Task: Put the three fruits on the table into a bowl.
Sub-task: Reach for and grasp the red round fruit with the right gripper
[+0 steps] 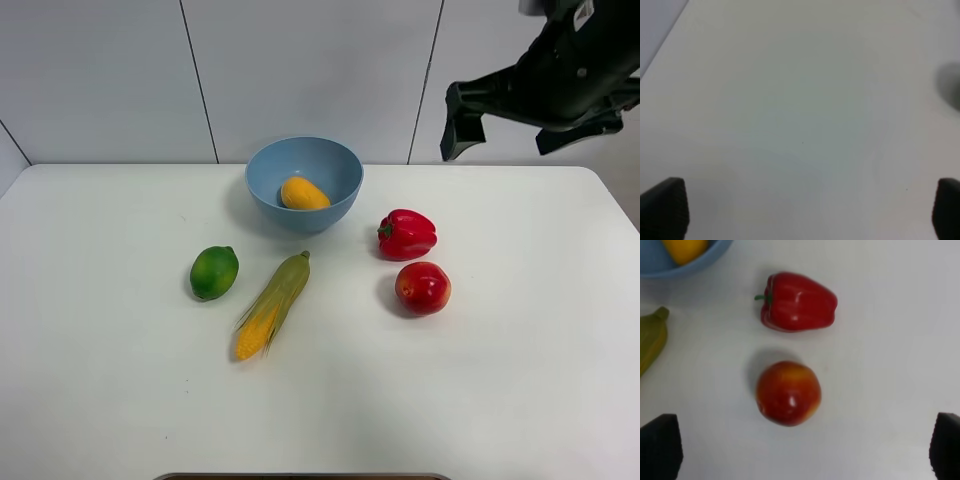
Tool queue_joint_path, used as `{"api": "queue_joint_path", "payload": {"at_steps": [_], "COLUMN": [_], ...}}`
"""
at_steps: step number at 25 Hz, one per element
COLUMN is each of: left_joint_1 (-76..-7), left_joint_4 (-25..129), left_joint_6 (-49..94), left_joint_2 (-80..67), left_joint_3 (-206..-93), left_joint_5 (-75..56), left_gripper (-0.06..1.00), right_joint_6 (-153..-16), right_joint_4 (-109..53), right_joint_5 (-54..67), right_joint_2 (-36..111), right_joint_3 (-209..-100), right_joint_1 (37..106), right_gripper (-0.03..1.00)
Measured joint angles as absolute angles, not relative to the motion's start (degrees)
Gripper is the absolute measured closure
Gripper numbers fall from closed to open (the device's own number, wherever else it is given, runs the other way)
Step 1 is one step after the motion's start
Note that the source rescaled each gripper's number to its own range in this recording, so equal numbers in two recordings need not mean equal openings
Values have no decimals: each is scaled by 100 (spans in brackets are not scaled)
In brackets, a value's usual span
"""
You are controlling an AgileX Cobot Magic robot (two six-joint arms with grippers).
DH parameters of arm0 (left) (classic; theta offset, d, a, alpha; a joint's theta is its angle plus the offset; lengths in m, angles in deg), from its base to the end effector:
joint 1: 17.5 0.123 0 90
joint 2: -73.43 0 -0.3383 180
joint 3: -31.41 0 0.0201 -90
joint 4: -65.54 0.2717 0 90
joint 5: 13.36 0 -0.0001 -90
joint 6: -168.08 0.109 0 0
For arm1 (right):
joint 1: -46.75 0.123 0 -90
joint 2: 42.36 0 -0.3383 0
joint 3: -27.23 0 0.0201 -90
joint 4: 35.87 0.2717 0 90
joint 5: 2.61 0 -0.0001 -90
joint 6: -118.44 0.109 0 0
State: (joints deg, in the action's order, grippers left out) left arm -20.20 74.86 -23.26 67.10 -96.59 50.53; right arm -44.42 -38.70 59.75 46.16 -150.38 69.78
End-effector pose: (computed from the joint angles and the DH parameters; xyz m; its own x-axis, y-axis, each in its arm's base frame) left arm -0.0233 0.0170 0.2630 -0.5143 -0.1000 -0.8517 -0.1424 0.9894 -0.0302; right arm 0.2892 0.1177 0.3797 -0.8922 -0.0832 -0.4438 -0.1345 0.9872 0.0852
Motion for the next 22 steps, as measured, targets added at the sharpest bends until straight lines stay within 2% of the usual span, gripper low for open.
{"api": "queue_joint_path", "payload": {"at_steps": [7, 22], "left_joint_1": [-2020, -2020], "left_joint_4": [7486, 7486], "left_joint_6": [-2326, -2326], "left_joint_2": [6710, 6710], "left_joint_3": [-9659, -9659], "left_joint_5": [5053, 5053], "left_gripper": [-6, -6], "right_joint_6": [-4300, -4346], "right_joint_4": [-3698, -3500], "right_joint_5": [4761, 4473], "right_joint_2": [4675, 5946], "right_joint_3": [-14034, -13891], "right_joint_1": [6939, 6896], "right_gripper": [-3, -3]}}
